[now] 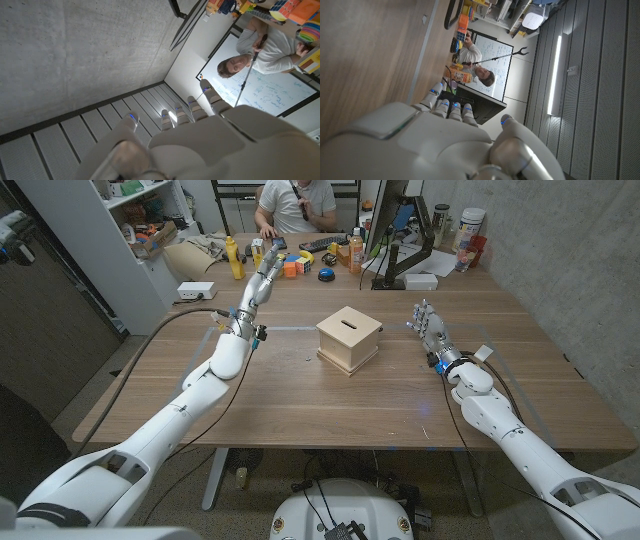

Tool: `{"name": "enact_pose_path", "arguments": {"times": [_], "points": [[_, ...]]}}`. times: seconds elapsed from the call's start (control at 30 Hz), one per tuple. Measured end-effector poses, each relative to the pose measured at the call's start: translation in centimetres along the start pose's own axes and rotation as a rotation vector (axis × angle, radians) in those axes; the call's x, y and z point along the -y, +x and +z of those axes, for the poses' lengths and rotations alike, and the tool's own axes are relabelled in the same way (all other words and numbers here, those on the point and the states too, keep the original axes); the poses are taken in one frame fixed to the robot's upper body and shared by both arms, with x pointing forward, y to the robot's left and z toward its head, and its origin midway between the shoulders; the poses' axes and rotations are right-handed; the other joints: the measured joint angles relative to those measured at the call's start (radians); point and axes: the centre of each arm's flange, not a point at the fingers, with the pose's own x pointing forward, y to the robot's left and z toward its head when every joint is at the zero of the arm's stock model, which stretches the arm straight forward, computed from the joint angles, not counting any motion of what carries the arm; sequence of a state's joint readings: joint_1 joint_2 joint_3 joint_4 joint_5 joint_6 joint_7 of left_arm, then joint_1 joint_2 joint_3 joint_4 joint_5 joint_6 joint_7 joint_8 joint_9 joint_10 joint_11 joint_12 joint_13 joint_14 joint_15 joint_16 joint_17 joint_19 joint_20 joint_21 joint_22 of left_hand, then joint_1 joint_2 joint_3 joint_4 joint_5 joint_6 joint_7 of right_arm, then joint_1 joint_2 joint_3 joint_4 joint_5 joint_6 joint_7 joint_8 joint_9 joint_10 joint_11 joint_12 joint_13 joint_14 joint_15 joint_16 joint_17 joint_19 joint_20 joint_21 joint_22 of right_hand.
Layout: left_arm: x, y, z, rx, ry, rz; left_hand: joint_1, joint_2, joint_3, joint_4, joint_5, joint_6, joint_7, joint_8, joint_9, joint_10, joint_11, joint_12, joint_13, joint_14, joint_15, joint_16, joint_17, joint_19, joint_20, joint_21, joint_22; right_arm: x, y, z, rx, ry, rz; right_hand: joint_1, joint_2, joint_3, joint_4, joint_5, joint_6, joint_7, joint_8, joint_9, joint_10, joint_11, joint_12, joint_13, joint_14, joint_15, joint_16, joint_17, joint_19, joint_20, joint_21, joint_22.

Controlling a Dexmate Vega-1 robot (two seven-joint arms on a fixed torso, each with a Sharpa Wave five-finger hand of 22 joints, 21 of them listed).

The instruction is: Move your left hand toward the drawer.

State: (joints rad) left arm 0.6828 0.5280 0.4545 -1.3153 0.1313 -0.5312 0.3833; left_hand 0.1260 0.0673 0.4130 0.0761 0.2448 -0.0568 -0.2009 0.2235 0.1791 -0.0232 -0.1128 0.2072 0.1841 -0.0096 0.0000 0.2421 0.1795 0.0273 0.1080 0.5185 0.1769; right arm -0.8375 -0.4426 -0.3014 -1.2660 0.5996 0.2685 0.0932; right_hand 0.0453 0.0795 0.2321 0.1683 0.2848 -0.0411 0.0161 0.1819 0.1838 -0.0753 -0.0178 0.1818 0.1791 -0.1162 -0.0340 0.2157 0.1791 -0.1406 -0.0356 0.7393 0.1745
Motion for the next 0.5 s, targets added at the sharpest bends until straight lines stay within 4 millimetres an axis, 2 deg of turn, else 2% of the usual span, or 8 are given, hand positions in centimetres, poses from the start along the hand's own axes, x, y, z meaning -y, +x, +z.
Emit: {"name": "enact_pose_path", "arguments": {"times": [0.07, 0.1, 0.27, 0.5], "points": [[0.1, 0.0, 0.1, 0.011, 0.026, -0.003, 0.000, 0.000, 0.003, -0.003, 0.000, 0.009, -0.009, 0.000, 0.000, 0.001, -0.001, 0.000, 0.000, 0.000, 0.000, 0.004, 0.000, 0.005, 0.005, 0.000, 0.000, 0.0, 0.0, 0.0, -0.001, 0.001, -0.001, 0.000, 0.000, 0.000, 0.000, 0.000, 0.000, 0.000, 0.000, 0.000, 0.000, 0.000, 0.000, 0.000, 0.000, 0.000, 0.000, 0.000, 0.000, 0.000, 0.000, 0.000], [0.2, 0.9, 1.0, 0.046, 0.061, -0.013, 0.000, 0.000, 0.003, -0.003, 0.000, 0.010, -0.010, 0.000, 0.000, 0.001, -0.001, 0.000, 0.000, 0.000, 0.000, 0.006, 0.000, 0.005, 0.005, 0.000, 0.000, 0.0, 0.0, 0.0, 0.001, 0.001, 0.000, 0.000, 0.000, 0.000, 0.000, 0.000, 0.000, 0.000, 0.000, 0.000, 0.000, 0.000, 0.000, 0.000, 0.000, 0.000, 0.000, 0.000, 0.000, 0.000, 0.000, 0.000], [0.6, 2.2, 2.3, 0.113, 0.163, -0.038, 0.005, -0.005, 0.001, -0.009, 0.000, 0.016, -0.016, 0.000, 0.000, 0.007, -0.007, 0.000, 0.000, 0.005, -0.005, 0.006, 0.000, 0.005, 0.005, -0.005, 0.000, 0.1, -0.1, -0.1, 0.003, 0.003, 0.000, 0.000, 0.000, 0.000, 0.000, 0.000, 0.000, 0.000, 0.000, 0.000, 0.000, 0.000, 0.000, 0.000, 0.000, 0.000, 0.000, 0.000, 0.000, 0.000, 0.000, 0.000], [1.3, 3.8, 3.9, 0.197, 0.287, -0.072, 0.009, -0.009, 0.000, -0.017, 0.000, 0.016, -0.016, 0.000, 0.005, 0.007, -0.007, -0.004, 0.000, 0.005, -0.005, 0.006, 0.000, 0.010, 0.010, -0.009, 0.000, 0.1, -0.1, -0.3, 0.005, 0.009, 0.000, 0.000, 0.000, 0.000, 0.000, 0.000, 0.000, 0.000, 0.000, 0.000, 0.000, 0.000, 0.000, 0.000, 0.000, 0.000, 0.000, 0.000, 0.000, 0.000, -0.004, 0.000]]}}
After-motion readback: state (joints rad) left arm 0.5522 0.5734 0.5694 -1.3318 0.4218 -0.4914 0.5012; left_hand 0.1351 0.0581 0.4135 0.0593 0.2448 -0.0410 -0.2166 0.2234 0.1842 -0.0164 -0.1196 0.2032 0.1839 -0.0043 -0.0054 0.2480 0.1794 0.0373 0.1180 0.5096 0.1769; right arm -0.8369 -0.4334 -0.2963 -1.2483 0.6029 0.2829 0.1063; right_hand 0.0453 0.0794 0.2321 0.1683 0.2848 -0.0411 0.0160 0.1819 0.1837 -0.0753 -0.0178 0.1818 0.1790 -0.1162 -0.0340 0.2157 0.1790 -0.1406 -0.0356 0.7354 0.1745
